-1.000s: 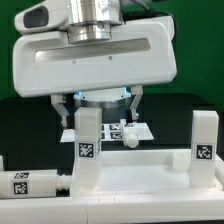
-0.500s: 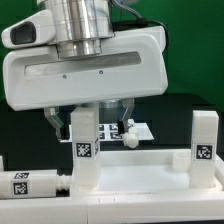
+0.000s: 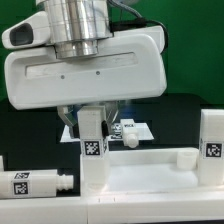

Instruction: Assemble desk

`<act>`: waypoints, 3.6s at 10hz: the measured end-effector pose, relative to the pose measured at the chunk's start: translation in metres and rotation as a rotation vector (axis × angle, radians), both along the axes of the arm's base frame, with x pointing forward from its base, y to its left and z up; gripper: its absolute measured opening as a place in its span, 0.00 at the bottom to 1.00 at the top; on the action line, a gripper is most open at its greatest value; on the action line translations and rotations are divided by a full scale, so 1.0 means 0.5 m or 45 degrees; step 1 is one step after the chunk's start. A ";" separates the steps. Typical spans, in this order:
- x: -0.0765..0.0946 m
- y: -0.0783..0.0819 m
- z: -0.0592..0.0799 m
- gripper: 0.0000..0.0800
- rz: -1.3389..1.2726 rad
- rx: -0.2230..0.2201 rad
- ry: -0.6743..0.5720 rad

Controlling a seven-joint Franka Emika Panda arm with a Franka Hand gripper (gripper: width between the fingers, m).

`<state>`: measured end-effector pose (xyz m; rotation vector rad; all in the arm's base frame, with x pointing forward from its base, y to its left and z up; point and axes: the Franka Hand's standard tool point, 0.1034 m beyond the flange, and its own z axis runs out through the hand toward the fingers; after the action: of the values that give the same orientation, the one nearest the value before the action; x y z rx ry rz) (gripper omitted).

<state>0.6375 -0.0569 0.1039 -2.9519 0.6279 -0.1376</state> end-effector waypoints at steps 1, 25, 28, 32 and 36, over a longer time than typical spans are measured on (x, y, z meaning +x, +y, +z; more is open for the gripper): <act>-0.002 -0.001 -0.004 0.36 -0.237 0.017 0.014; -0.004 -0.004 0.003 0.36 -0.612 0.073 0.062; -0.009 -0.001 -0.002 0.36 -1.493 0.251 0.198; -0.008 0.013 -0.001 0.46 -1.381 0.225 0.194; -0.004 0.028 0.002 0.80 -0.851 0.179 0.138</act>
Offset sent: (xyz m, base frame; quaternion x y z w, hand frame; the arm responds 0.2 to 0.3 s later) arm -0.0148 0.0300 -0.0167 0.0315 -0.0641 0.5314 0.8441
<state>0.6353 -0.0430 0.1049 -2.5092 1.5418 0.0104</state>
